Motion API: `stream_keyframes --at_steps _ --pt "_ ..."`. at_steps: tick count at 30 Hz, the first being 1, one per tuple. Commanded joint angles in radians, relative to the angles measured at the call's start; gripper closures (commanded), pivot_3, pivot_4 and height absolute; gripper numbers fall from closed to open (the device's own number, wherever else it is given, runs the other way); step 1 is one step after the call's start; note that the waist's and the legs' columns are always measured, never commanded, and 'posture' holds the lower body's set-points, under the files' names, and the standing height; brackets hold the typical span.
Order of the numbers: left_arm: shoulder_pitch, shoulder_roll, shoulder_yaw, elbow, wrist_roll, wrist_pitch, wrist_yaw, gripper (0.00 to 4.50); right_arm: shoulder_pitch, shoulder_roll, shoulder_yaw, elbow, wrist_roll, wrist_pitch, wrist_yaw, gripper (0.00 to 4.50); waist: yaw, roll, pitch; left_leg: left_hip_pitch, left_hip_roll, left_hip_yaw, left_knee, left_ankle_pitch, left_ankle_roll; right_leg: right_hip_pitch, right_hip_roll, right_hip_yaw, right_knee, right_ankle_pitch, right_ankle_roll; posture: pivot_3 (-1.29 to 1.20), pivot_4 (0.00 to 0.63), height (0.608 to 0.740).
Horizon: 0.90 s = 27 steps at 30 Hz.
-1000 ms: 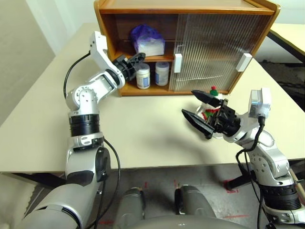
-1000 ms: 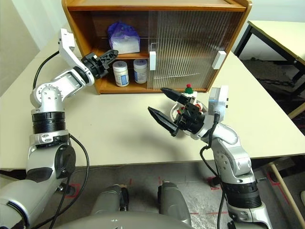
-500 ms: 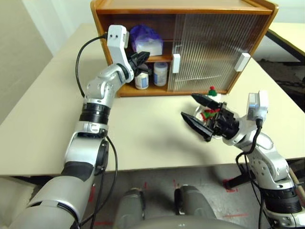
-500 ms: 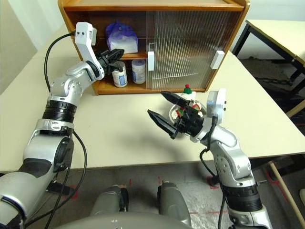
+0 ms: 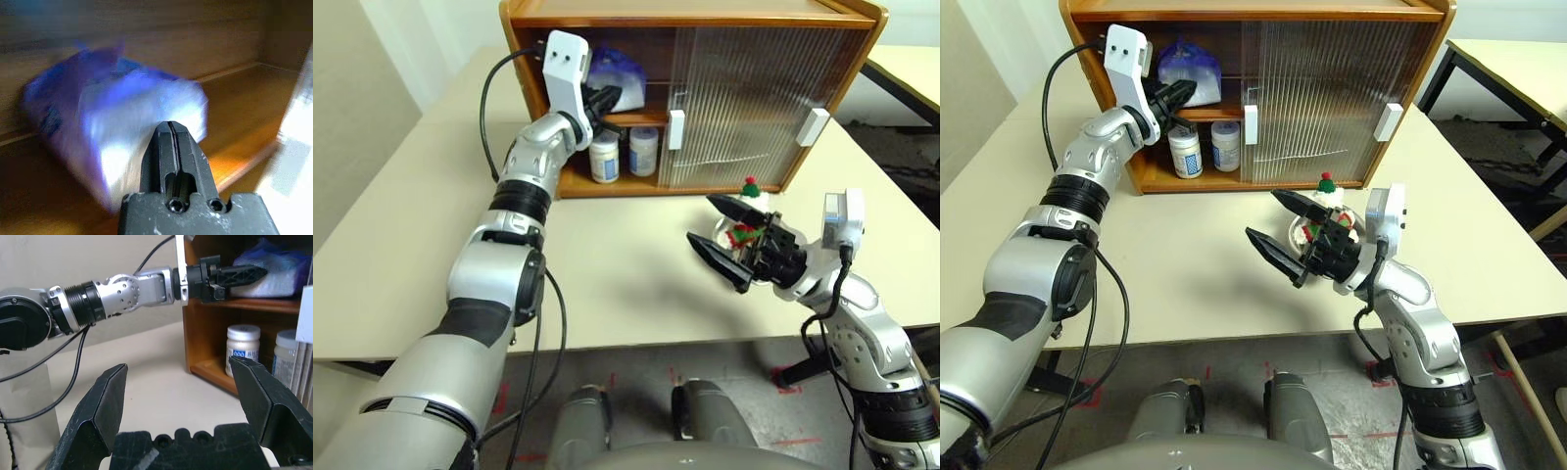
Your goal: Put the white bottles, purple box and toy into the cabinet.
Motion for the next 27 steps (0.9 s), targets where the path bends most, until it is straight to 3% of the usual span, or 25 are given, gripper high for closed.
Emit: stream_keyframes --at_steps 1,5,9,15,18,27 --pt "0.106 0.016 -0.048 -0.168 0.003 0.074 -0.128 4.47 0.008 -0.018 -0.041 -0.012 0.018 0.005 -0.008 0.00 -0.004 0.000 0.000 0.000 0.000 0.000 0.000 0.000 0.000 0.000 0.000 0.000 0.000 0.000 0.000 -0.11 0.000 0.740" --pt "0.248 0.038 -0.055 -0.435 -0.052 0.026 -0.270 4.47 0.002 0.007 -0.094 0.010 0.059 -0.002 -0.040 0.00 -0.019 0.000 0.000 0.000 0.005 0.000 -0.001 0.000 0.000 0.000 0.000 0.001 0.001 0.000 -0.001 -0.09 0.000 0.740" --pt "0.269 0.044 -0.081 -0.489 -0.030 -0.040 -0.345 4.47 -0.001 0.054 -0.156 0.027 0.120 -0.014 -0.058 0.00 -0.018 0.001 0.000 0.000 0.005 0.000 0.000 0.000 0.000 0.000 0.000 0.000 0.001 0.000 -0.001 -0.08 0.000 0.740" --pt "0.141 -0.044 -0.166 -0.303 0.073 -0.196 -0.349 4.47 0.029 0.020 -0.171 0.041 0.100 -0.017 -0.015 0.00 -0.002 0.001 -0.001 0.000 0.005 0.000 0.004 0.000 0.000 0.002 0.000 0.000 0.001 0.000 -0.001 -0.11 0.000 0.740" --pt "0.082 -0.088 -0.194 -0.180 0.127 -0.251 -0.320 4.47 0.041 0.009 -0.181 0.035 0.102 -0.018 -0.015 0.00 0.001 0.001 -0.001 0.000 0.004 0.001 0.006 0.000 0.000 0.002 0.000 0.001 0.000 -0.006 -0.011 -0.13 0.000 0.740" --pt "-0.066 -0.124 -0.260 0.087 0.301 -0.358 -0.166 4.47 0.099 -0.009 -0.197 -0.008 0.102 -0.018 -0.029 0.00 -0.028 0.001 -0.001 0.000 0.001 -0.001 0.005 0.000 0.000 0.001 0.001 0.002 0.001 -0.006 -0.010 -0.17 0.000 0.740"
